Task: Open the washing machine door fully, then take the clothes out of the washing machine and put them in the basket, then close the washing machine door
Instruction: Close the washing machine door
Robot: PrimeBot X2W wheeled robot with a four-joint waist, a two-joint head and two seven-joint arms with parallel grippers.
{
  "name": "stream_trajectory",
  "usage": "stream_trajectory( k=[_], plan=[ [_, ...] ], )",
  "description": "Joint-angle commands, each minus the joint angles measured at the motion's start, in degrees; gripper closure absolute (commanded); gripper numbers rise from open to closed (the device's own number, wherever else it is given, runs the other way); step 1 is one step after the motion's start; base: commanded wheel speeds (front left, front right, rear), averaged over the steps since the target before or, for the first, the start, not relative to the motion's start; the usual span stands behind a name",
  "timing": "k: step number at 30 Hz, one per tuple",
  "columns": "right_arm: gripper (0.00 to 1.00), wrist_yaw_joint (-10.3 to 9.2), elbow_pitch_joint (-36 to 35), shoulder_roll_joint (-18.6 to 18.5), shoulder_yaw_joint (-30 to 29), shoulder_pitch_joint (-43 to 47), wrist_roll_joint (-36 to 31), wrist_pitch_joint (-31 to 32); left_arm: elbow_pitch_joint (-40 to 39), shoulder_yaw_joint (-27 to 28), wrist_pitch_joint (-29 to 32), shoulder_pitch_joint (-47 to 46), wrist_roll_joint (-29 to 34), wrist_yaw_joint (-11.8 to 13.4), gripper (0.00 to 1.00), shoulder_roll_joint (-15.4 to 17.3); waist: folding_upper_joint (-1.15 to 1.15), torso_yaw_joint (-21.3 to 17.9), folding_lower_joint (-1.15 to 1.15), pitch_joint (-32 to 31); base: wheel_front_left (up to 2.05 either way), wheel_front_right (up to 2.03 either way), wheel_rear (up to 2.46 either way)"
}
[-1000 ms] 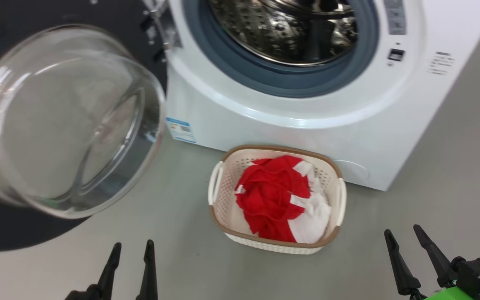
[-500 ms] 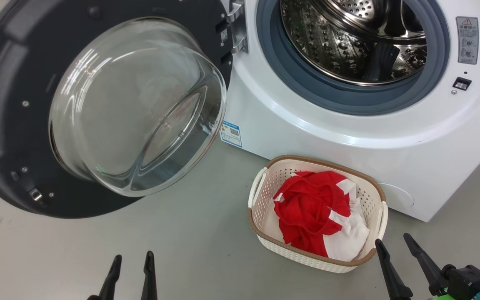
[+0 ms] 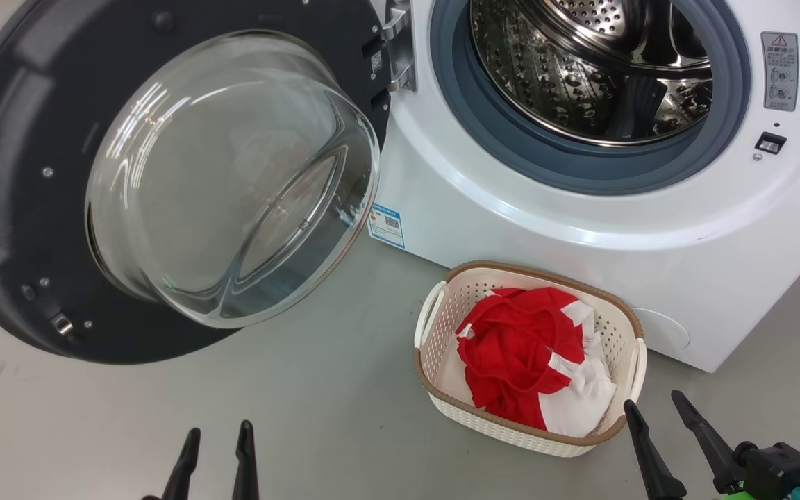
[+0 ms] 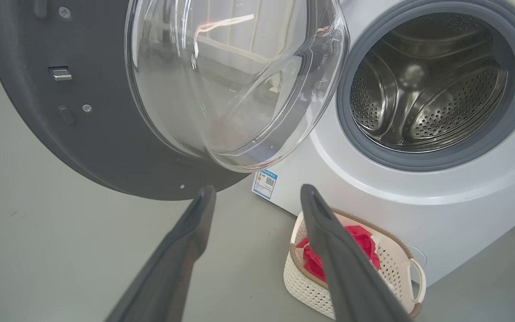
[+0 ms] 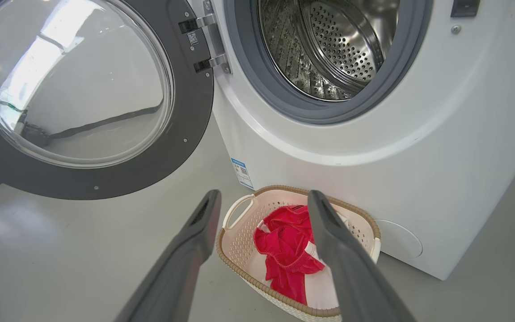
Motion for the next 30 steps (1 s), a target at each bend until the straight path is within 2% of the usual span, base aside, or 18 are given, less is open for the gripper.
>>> stream_trajectory(
  k=[1, 2, 3, 4, 5, 10, 18, 21, 24, 30],
  plan=[
    [0.0, 0.43, -1.12, -0.65, 1.48, -1.01, -0.94, -0.37, -1.84, 2.24, -0.29, -1.66, -0.19, -0.05, 0.0, 0.48, 0.0, -0.01, 0.0, -0.02, 0.0, 0.0, 0.0],
    [0.0, 0.43, -1.11, -0.6, 1.44, -1.03, -0.95, -0.37, -2.11, 2.48, -0.29, -1.9, -0.54, -0.39, 0.14, 0.48, 0.0, -0.02, 0.0, -0.08, 0.0, 0.0, 0.0],
    [0.0, 0.43, -1.11, -0.54, 1.4, -1.03, -0.97, -0.37, -2.53, 2.92, -0.29, -2.24, -0.73, -0.73, 0.64, 0.48, 0.0, -0.03, 0.0, -0.15, 0.0, 0.0, 0.0],
    [0.0, 0.43, -1.12, -0.48, 1.34, -1.05, -1.01, -0.37, -3.02, 3.53, -0.29, -2.69, -0.91, -1.07, 0.88, 0.48, 0.0, -0.04, 0.0, -0.16, 0.0, 0.0, 0.0],
    [0.0, 0.43, -1.15, -0.41, 1.29, -1.07, -1.05, -0.37, -3.6, 4.3, -0.29, -3.26, -1.09, -1.51, 1.0, 0.48, 0.0, -0.05, 0.0, -0.21, 0.0, 0.0, 0.0],
    [0.0, 0.43, -1.28, -0.09, 1.19, -1.11, -1.28, -0.37, -7.59, 10.61, -0.29, -8.14, 1.04, -4.91, 1.0, 0.48, 0.0, -0.14, 0.0, -0.36, 0.0, 0.0, 0.0],
    [0.0, 0.43, -1.12, 0.04, 1.38, -0.66, -1.54, -0.37, -14.42, 23.01, -0.29, -20.99, 4.12, -10.32, 1.0, 1.25, 0.0, -0.42, 0.0, -1.03, 0.0, 0.0, 0.0],
    [0.0, 0.43, -1.27, 0.59, 0.79, -0.14, -1.83, -0.37, -13.93, 25.73, -0.29, -25.85, 2.6, -10.87, 1.0, 3.04, 0.0, -0.67, 0.0, -1.64, 0.0, 0.0, 0.0],
    [0.0, 0.43, -1.57, 1.26, 0.53, 0.24, -2.09, -0.37, -11.89, 28.2, -0.29, -30.43, -2.71, -11.0, 1.0, 5.18, 0.0, -1.51, 0.0, -2.09, 0.0, 0.0, 0.0],
    [0.0, 0.43, -2.19, 1.68, 0.35, 0.34, -2.54, -0.37, -0.7, 29.57, -0.29, -37.22, -11.75, -11.02, 1.0, 14.33, 0.0, -3.21, 0.0, -2.17, 0.0, 0.0, 0.0]
  ],
)
